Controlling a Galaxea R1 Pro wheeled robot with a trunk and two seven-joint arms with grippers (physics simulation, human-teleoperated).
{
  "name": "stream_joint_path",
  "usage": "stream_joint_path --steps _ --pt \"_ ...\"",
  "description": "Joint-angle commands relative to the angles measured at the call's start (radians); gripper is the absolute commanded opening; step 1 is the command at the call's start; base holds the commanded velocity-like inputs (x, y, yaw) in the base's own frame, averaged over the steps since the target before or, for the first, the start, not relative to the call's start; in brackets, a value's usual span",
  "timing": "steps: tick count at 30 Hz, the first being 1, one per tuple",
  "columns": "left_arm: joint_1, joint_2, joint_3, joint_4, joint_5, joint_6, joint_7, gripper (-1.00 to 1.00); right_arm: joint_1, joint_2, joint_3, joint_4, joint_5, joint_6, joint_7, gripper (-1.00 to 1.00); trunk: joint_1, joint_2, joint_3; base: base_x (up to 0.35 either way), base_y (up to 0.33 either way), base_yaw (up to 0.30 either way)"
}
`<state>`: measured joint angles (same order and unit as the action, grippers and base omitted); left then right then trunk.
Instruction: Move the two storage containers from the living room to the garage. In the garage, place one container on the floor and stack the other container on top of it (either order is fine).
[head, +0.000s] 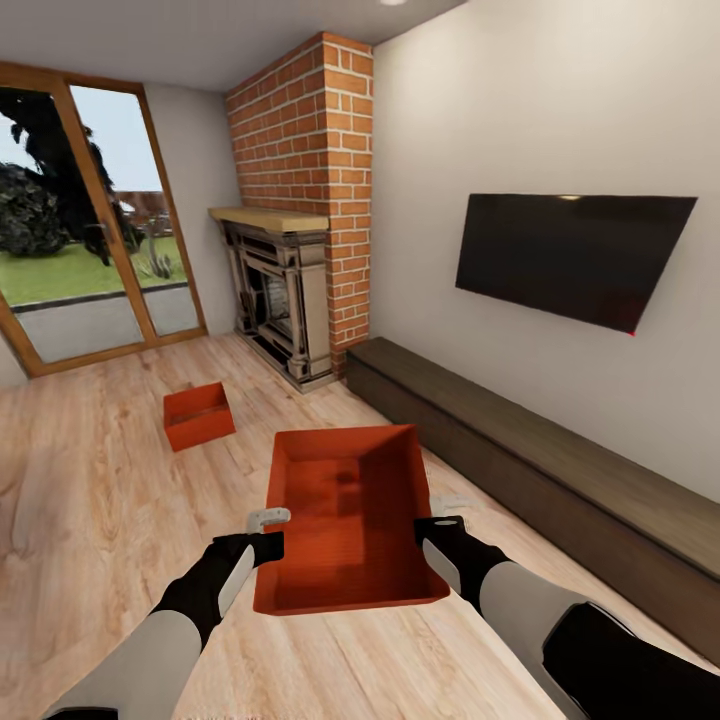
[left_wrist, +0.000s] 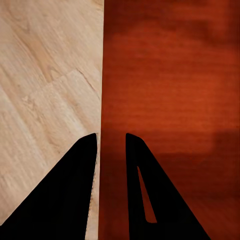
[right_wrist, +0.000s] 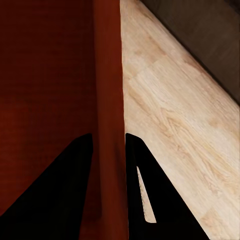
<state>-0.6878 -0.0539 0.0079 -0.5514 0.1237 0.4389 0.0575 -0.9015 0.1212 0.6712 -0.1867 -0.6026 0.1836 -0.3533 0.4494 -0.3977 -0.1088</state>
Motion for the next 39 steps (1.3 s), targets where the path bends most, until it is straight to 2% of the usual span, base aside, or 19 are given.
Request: stream_joint_path --steps 1,39 --pt "-0.001 -0.001 0.009 0.0 -0.018 0.008 0.052 -1.0 0.0 0.001 0.021 -0.011 -0.006 0.005 0.005 -1.0 0.001 -0.002 -0.002 0.0 0.0 0.3" --pt "-0.001 -0.001 0.009 -0.001 -0.019 0.008 0.052 -1.0 0.0 0.002 0.021 -0.011 -0.006 0.005 0.004 -1.0 0.001 -0.002 0.019 0.0 0.0 0.3"
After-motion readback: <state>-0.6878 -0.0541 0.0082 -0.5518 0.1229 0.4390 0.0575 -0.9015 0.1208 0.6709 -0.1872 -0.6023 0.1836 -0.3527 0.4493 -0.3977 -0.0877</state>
